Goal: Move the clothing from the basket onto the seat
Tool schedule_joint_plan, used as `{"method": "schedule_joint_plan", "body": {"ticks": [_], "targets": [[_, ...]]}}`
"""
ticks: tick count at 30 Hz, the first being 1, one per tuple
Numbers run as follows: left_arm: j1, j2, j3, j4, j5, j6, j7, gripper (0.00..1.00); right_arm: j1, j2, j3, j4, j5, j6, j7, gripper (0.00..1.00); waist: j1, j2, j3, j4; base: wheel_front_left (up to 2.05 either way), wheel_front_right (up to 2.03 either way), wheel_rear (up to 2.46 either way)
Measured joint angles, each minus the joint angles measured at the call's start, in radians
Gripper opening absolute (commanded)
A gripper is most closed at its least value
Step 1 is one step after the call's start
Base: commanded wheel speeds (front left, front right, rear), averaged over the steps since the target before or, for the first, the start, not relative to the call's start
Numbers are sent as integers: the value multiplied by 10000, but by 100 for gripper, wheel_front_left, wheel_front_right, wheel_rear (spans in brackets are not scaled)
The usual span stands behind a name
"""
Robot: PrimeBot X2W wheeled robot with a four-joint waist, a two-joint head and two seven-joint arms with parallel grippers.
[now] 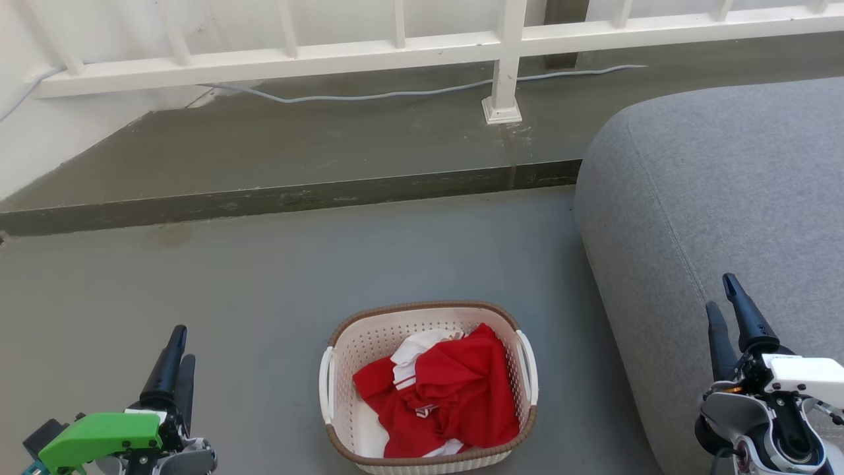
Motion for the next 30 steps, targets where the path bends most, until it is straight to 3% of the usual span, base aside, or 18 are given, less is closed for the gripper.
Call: {"method": "schedule_joint_plan", "body": {"ticks": [12,30], "targets": [[-77,2,-199,-251,282,0,-349,100,-4,-61,115,-102,-433,0,-268,100,0,0,13,-1,0,0,0],[-476,499,-1068,-681,2690,0,-1110,100,-137,-617,807,-464,-2807,0,-1101,100,0,0,57,21,0,0,0]]}}
